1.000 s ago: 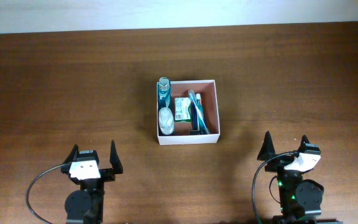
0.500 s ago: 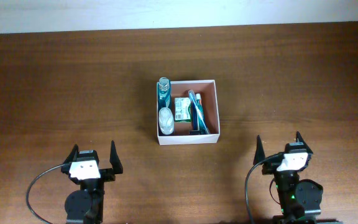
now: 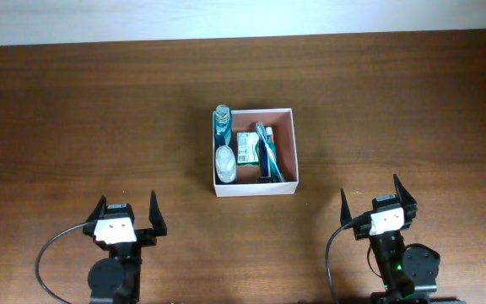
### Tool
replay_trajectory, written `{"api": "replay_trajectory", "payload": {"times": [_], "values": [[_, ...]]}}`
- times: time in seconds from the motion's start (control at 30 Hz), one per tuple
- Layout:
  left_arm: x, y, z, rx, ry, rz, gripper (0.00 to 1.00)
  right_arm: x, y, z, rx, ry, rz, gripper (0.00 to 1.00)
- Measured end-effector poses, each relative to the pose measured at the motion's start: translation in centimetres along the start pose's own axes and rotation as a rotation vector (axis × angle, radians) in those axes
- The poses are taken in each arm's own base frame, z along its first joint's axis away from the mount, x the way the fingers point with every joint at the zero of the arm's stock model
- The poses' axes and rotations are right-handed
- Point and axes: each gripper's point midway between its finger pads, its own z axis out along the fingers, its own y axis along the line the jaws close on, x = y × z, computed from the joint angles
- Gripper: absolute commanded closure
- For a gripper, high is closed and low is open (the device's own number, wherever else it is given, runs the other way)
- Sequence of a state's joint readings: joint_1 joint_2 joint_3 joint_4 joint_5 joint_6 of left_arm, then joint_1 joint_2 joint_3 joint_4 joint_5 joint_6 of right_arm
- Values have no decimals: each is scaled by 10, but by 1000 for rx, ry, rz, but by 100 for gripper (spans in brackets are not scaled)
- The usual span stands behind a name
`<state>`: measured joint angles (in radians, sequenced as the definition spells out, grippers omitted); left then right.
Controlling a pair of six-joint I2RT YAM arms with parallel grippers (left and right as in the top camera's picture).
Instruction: Pack container
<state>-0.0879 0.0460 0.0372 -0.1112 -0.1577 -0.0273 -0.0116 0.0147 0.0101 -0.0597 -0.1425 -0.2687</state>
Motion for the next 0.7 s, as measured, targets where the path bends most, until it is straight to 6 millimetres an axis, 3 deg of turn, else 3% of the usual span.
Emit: {"api": "replay_trajectory", "payload": {"times": [0.37,0.7], "values": [[0,0,0,0,0,0,0,-5,19,0,-79,-22,-8,2],[0,0,0,0,0,0,0,-5,20,0,-84,-23,-10,2]]}}
